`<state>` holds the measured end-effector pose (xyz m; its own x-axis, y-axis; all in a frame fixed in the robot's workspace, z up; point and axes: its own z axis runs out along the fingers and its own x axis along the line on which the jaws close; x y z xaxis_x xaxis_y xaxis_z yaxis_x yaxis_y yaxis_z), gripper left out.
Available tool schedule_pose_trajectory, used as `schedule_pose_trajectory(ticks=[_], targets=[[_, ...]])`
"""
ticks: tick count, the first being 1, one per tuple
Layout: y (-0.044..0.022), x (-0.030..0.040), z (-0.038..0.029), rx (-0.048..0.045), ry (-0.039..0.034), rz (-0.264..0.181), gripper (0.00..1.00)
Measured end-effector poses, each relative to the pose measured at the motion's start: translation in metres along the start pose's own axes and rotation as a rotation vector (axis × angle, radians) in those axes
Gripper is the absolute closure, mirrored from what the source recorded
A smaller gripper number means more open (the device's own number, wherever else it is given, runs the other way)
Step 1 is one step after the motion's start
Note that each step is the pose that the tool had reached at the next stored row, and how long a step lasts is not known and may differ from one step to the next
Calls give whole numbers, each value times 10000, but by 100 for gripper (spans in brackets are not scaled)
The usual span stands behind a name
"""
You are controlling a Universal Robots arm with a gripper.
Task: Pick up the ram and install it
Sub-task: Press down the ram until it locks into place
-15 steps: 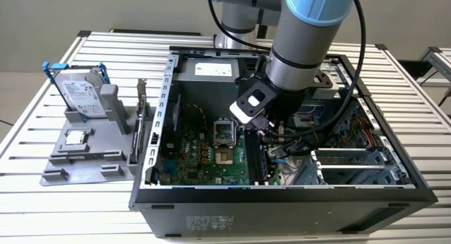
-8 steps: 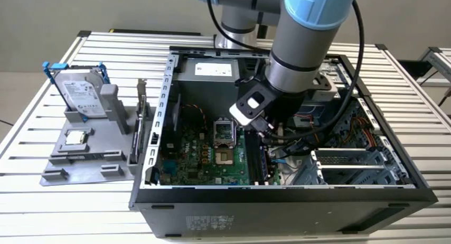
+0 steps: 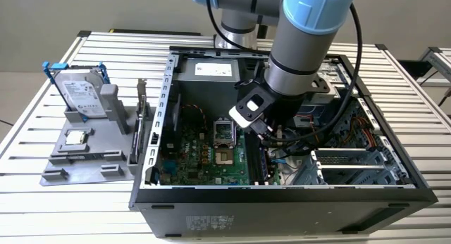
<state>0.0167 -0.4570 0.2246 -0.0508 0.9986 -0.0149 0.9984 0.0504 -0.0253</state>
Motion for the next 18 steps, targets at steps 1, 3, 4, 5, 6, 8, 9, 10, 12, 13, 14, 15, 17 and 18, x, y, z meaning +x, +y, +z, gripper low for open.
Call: schedule_pose_trajectory(ticks=[1, 3, 4, 5, 6, 8, 9, 10, 12, 13, 14, 15, 17, 18], targets=[[0, 0, 7, 2, -3, 0, 100], [0, 0, 20, 2, -7, 0, 100], [1, 0, 28, 2, -7, 0, 100], [1, 0, 36, 1, -4, 0, 100], [0, 0, 45, 0, -3, 2, 100], [0, 0, 56, 2, -7, 3, 100], [0, 0, 61, 2, -7, 3, 100], [1, 0, 63, 2, -8, 2, 100], [2, 1, 65, 1, -4, 1, 100], [2, 1, 65, 1, -3, 1, 100], [2, 1, 65, 1, -2, 1, 100], [2, 1, 65, 1, -2, 1, 100], [1, 1, 65, 1, -2, 2, 100], [2, 1, 65, 1, -2, 2, 100]])
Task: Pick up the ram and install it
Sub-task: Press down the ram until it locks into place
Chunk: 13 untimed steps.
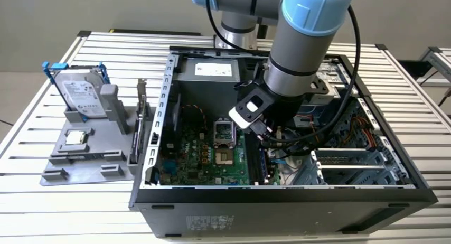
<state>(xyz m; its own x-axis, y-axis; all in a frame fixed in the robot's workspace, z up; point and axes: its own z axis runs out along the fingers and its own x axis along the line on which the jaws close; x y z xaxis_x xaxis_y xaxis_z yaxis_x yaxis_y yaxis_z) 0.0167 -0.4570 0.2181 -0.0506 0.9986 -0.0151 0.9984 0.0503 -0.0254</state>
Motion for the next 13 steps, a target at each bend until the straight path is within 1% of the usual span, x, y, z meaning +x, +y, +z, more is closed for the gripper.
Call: schedule_pose_trajectory(ticks=[3, 4, 6, 10, 13], targets=[[0, 1, -26, -4, 10, 0, 100], [0, 4, -42, -10, 35, 0, 100], [-2, -1, -103, -2, 6, -2, 100], [-5, -3, -212, -2, 4, -1, 100], [-8, -5, -312, -2, 4, 0, 100]])
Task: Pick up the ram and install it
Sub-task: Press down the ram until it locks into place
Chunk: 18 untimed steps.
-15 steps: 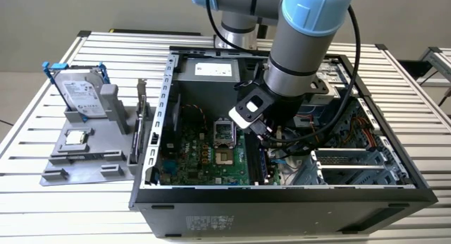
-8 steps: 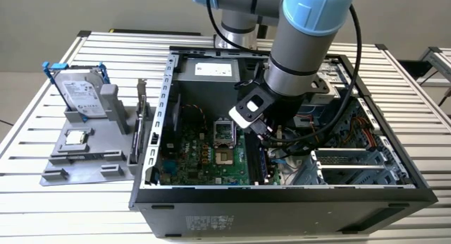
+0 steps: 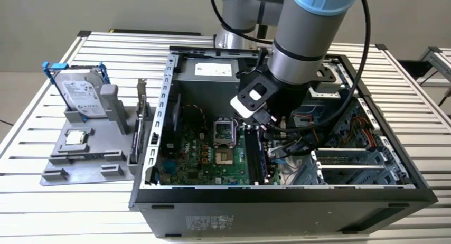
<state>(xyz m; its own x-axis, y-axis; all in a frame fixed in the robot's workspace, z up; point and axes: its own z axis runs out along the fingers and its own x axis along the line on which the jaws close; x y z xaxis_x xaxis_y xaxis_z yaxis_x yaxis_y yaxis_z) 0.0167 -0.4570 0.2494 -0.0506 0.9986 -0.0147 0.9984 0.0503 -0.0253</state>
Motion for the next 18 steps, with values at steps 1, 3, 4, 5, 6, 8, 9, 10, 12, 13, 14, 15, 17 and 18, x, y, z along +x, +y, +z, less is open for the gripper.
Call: schedule_pose_trajectory(ticks=[1, 3, 4, 5, 6, 8, 9, 10, 12, 13, 14, 15, 17, 18], targets=[[-1, 0, -35, 0, 1, 0, 100], [-3, -2, -100, 0, -1, 0, 100], [-4, -2, -132, 1, -1, 0, 100], [-4, -2, -163, 0, 0, 0, 100], [-5, -3, -195, 0, 1, -1, 100], [-7, -4, -257, 0, 0, 0, 100], [-7, -4, -287, 0, 0, 0, 100], [-8, -5, -317, 0, -1, -1, 100], [-9, -6, -380, 0, 0, -1, 100], [-10, -6, -411, 0, 0, -1, 100], [-11, -7, -435, 0, -1, -1, 100], [-11, -7, -455, 0, 0, -1, 100], [-12, -7, -494, 0, 0, -1, 100], [-13, -8, -513, 0, 0, -1, 100]])
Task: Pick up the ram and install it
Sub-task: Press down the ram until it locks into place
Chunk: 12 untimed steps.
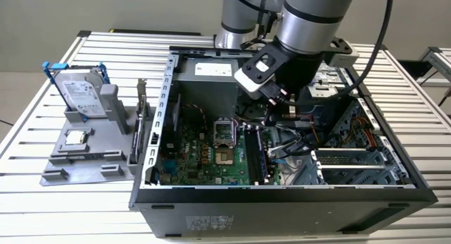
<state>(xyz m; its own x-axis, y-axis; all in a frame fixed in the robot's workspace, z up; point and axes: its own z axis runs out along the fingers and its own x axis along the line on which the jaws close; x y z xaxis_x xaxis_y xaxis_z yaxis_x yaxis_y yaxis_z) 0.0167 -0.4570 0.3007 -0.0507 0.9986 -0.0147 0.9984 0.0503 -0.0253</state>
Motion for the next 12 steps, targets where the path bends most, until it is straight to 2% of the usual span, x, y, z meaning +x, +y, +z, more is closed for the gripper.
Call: schedule_pose_trajectory(ticks=[12], targets=[[-6, -3, -247, 0, 0, 0, 100]])
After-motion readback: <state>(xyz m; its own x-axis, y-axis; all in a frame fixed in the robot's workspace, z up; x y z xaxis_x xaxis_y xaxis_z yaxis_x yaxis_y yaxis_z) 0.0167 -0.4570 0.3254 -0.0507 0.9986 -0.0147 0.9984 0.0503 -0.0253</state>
